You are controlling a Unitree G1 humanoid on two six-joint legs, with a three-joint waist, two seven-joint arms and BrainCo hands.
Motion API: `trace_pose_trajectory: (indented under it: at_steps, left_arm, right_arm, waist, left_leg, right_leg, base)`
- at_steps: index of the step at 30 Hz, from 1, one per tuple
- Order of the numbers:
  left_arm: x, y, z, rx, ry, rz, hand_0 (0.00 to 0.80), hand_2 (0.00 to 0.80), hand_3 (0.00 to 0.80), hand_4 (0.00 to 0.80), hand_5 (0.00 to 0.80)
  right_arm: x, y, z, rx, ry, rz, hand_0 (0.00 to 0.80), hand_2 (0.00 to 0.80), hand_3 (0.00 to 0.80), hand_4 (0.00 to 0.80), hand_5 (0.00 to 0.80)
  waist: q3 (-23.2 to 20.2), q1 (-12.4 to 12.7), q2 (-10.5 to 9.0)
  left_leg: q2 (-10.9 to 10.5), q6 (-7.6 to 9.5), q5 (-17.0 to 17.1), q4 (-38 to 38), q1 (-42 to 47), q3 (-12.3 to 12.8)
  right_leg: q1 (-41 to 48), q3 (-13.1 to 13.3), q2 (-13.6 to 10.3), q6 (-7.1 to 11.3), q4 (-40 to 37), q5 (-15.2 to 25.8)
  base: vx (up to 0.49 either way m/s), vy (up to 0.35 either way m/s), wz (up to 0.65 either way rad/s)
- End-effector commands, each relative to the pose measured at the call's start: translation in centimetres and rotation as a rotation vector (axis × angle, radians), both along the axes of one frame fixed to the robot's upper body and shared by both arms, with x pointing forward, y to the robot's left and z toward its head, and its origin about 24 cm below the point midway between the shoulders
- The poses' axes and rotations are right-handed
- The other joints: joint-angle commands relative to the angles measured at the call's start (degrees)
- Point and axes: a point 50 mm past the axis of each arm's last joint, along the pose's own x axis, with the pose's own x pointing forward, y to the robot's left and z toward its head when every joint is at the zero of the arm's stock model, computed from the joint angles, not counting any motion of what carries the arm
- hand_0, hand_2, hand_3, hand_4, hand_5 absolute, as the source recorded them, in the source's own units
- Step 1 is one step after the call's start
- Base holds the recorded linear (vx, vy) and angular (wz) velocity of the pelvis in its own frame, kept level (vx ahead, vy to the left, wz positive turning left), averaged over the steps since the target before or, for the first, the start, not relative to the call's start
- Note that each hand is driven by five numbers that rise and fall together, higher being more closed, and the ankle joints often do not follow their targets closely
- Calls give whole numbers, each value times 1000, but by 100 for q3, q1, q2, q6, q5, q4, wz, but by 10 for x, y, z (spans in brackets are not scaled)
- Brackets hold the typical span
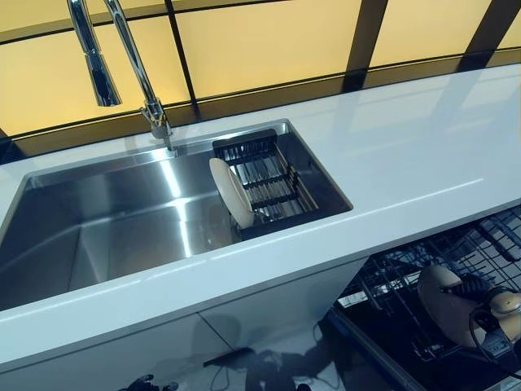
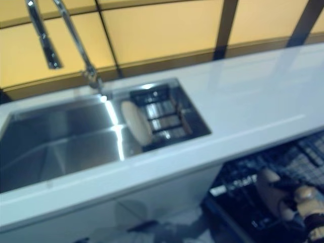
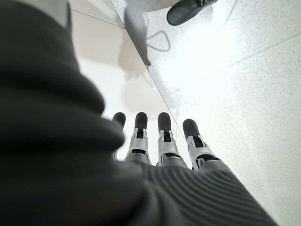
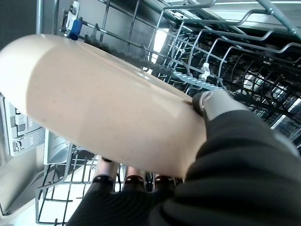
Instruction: Take plates into dishwasher
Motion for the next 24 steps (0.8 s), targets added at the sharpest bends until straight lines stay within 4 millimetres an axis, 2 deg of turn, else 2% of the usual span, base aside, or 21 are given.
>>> trace_pose_trajectory:
  at_steps: [1, 2, 3, 4, 5, 12, 15, 20, 24]
  left_arm:
    - [16, 6, 7, 26, -28, -35, 0, 0, 0, 0, 0]
    - [16, 6, 6, 27, -28, -34, 0, 0, 0, 0, 0]
    - [16, 6, 6, 27, -29, -33, 0, 0, 0, 0, 0]
    - [16, 6, 6, 26, -29, -33, 0, 0, 0, 0, 0]
    - [16, 6, 6, 26, -30, -33, 0, 0, 0, 0, 0]
    - [16, 7, 6, 29, -30, -25, 0, 0, 0, 0, 0]
    - [16, 9, 8, 37, -29, -22, 0, 0, 0, 0, 0]
    - [18, 14, 10, 48, -28, -16, 0, 0, 0, 0, 0]
    - [16, 17, 11, 56, -29, -7, 0, 0, 0, 0, 0]
  right_arm:
    - [1, -7, 3, -11, 9, -52, 800, 800, 800, 800, 800]
    - [0, -8, 3, -13, 12, -55, 784, 784, 784, 784, 784]
    - [0, -8, 3, -14, 12, -58, 728, 728, 728, 728, 728]
    - [-1, -10, 3, -20, 12, -64, 477, 477, 477, 477, 477]
    - [-3, -11, 3, -24, 11, -74, 0, 0, 0, 0, 0]
    - [-7, -17, 9, -22, 4, -100, 0, 0, 0, 0, 0]
    - [-8, -23, 18, -29, 3, -104, 0, 0, 0, 0, 0]
    - [-9, -39, 50, -65, -23, -140, 0, 0, 0, 0, 0]
    - [-21, -61, 84, -95, -21, -202, 0, 0, 0, 0, 0]
  waist:
    - [23, 116, -234]
    - [21, 113, -246]
    - [21, 112, -251]
    - [22, 111, -259]
    - [25, 112, -274]
    - [24, 79, -341]
    - [36, 63, -370]
    - [60, 3, -452]
    - [58, -35, -551]
  left_leg:
    - [0, 150, -625, -16, 257, -71]
    - [2, 151, -624, -16, 258, -67]
    - [4, 151, -623, -16, 260, -64]
    - [5, 151, -624, -16, 264, -62]
    - [9, 154, -626, -16, 274, -61]
    - [28, 169, -640, -16, 305, -32]
    - [36, 160, -634, -16, 309, -35]
    - [44, 158, -626, -16, 294, -38]
    - [59, 160, -640, -16, 318, -19]
  right_leg:
    - [50, -108, -199, 433, 21, -319]
    - [52, -103, -197, 432, 21, -320]
    - [53, -101, -196, 431, 21, -319]
    - [56, -97, -193, 430, 21, -319]
    - [68, -91, -187, 425, 21, -322]
    - [80, -55, -169, 420, 21, -313]
    - [88, -30, -159, 419, 21, -303]
    - [65, 15, -141, 416, 21, -274]
    - [87, 49, -114, 419, 21, -264]
  base:
    - [0, 0, 0]
    - [0, 0, 0]
    - [0, 0, 0]
    - [0, 0, 0]
    - [0, 0, 0]
    - [0, 0, 0]
    - [0, 0, 0]
    - [0, 0, 0]
    - [0, 0, 0]
